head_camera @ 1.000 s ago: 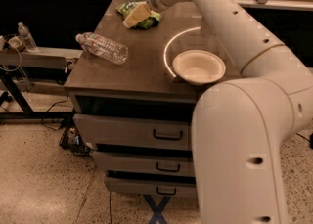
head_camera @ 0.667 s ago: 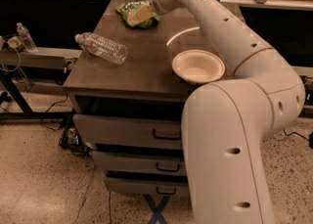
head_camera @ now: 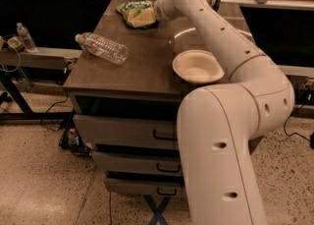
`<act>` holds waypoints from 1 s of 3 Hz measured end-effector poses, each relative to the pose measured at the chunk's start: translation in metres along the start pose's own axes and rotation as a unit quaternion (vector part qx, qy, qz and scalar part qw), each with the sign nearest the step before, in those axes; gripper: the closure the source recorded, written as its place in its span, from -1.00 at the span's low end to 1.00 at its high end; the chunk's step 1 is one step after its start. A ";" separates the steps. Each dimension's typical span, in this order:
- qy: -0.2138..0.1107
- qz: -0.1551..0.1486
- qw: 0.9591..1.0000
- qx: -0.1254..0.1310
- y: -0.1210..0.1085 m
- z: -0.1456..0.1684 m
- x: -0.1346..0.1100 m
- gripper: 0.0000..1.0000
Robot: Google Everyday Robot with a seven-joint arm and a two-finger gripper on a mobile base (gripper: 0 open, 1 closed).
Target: Pick green rice chip bag
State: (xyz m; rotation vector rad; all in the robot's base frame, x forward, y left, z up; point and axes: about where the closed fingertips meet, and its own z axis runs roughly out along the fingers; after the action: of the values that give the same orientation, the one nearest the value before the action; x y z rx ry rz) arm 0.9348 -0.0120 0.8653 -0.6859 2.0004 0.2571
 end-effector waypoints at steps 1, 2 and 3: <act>-0.003 0.032 0.999 -0.040 0.016 0.017 0.004 -0.47; -0.007 0.014 0.997 -0.074 0.031 0.022 0.001 0.15; 0.000 -0.027 0.996 -0.081 0.034 0.014 -0.002 0.77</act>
Offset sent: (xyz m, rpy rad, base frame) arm 0.0152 0.0381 -0.0040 0.1174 0.0542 0.1642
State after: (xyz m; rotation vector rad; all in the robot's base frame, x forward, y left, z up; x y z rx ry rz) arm 0.9264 0.0223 0.8565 -0.8415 1.9733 0.3903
